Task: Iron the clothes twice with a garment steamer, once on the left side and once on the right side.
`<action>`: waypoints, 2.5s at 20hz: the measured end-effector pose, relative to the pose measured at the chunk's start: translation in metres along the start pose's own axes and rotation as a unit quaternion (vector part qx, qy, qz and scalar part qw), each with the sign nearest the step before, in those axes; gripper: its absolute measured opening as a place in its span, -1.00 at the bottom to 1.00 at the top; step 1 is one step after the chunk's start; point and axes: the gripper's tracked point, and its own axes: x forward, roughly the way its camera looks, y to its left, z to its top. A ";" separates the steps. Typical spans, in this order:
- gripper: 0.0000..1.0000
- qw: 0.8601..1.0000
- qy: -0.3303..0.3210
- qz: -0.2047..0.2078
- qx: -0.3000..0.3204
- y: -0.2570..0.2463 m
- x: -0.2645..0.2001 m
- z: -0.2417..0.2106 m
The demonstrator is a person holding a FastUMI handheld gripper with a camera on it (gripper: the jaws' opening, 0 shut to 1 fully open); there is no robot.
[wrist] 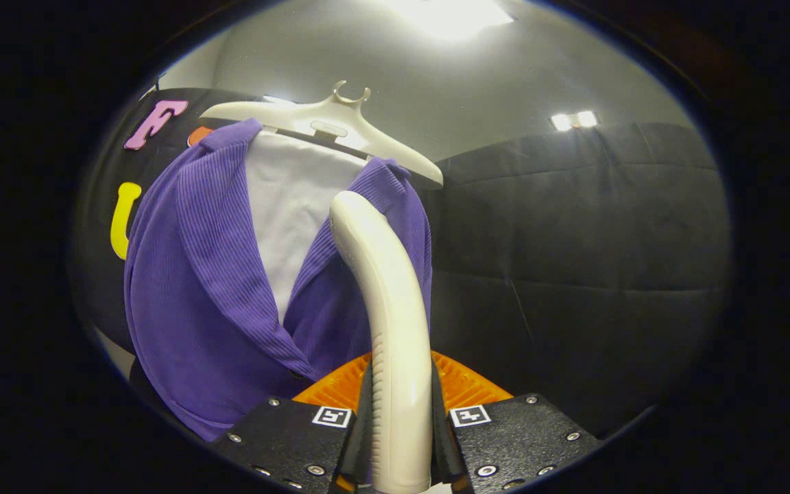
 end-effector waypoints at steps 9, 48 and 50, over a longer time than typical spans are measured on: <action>-0.24 0.999 0.028 -0.005 -0.030 0.005 -0.011 -0.040; -0.23 0.984 0.164 0.024 -0.065 0.001 -0.048 -0.214; -0.24 0.985 0.158 0.025 -0.071 0.000 -0.052 -0.211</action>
